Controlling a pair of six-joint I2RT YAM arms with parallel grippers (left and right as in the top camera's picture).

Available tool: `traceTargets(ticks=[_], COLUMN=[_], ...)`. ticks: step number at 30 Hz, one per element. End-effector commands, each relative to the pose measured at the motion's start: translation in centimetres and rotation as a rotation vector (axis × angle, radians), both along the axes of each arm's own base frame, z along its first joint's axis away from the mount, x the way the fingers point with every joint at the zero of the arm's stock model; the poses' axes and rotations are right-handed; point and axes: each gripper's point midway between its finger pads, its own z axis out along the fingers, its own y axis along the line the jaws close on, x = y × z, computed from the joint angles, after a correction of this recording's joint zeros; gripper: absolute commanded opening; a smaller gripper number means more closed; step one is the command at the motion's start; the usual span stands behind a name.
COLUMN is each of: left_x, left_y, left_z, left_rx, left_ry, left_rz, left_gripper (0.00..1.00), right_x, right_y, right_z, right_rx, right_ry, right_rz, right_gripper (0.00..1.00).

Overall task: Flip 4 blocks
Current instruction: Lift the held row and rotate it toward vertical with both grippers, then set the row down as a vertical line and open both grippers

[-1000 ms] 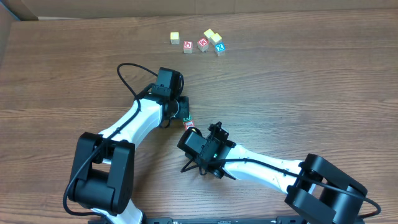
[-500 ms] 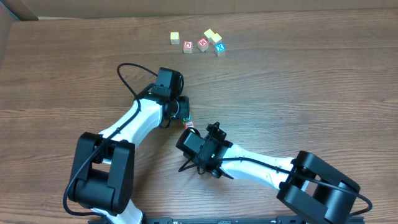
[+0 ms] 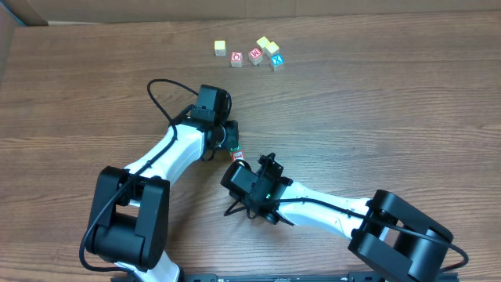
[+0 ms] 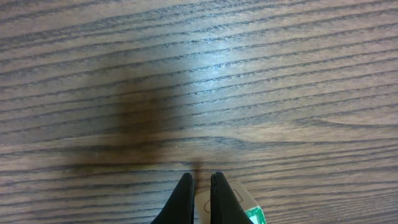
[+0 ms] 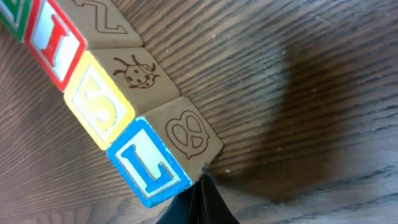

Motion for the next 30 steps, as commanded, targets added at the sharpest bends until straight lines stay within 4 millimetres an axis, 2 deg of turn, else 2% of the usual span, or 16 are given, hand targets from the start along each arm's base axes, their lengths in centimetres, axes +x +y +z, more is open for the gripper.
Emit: traceTargets(ticks=[1,9,14,17,21,25,28,30], left_x=[0.3,0.8,1.3,2.1,3.4,3.0,1.3,-0.2], left_y=[-0.1,-0.3,-0.3,-0.2,0.0,1.0,1.9,2.6], left_z=[-0.2,0.0,0.3,1.3,4.5,6.9,6.7,5.9], left_rx=[-0.002,-0.012,-0.016,-0.019,-0.031,-0.027,0.011,0.048], left_ry=[-0.002,-0.024,-0.042,-0.063,-0.096,-0.041,0.041,0.105], left_rz=[-0.016,-0.014,-0.013,-0.004,0.018,0.112,0.159,0.167], left_gripper=[0.04,0.04,0.04,0.04,0.04,0.04,0.04,0.04], right_x=[0.1,0.0,-0.8,-1.5,-1.2,0.5,2.7,4.3], right_y=[0.7,1.1,2.6,3.6,4.1,2.2,-0.9,-3.3], right_z=[0.4,0.5,0.9,1.8,4.1,7.1,8.6,8.7], right_rx=[0.018,0.030,0.090,0.126,0.135,0.091,0.039,0.002], right_ry=[-0.010,-0.014,0.010,0.024,-0.030,-0.106,-0.149,-0.146], right_rz=[0.003,0.012,0.051,0.116,0.210,0.274,0.274,0.247], right_gripper=[0.04,0.04,0.04,0.04,0.04,0.04,0.04,0.04])
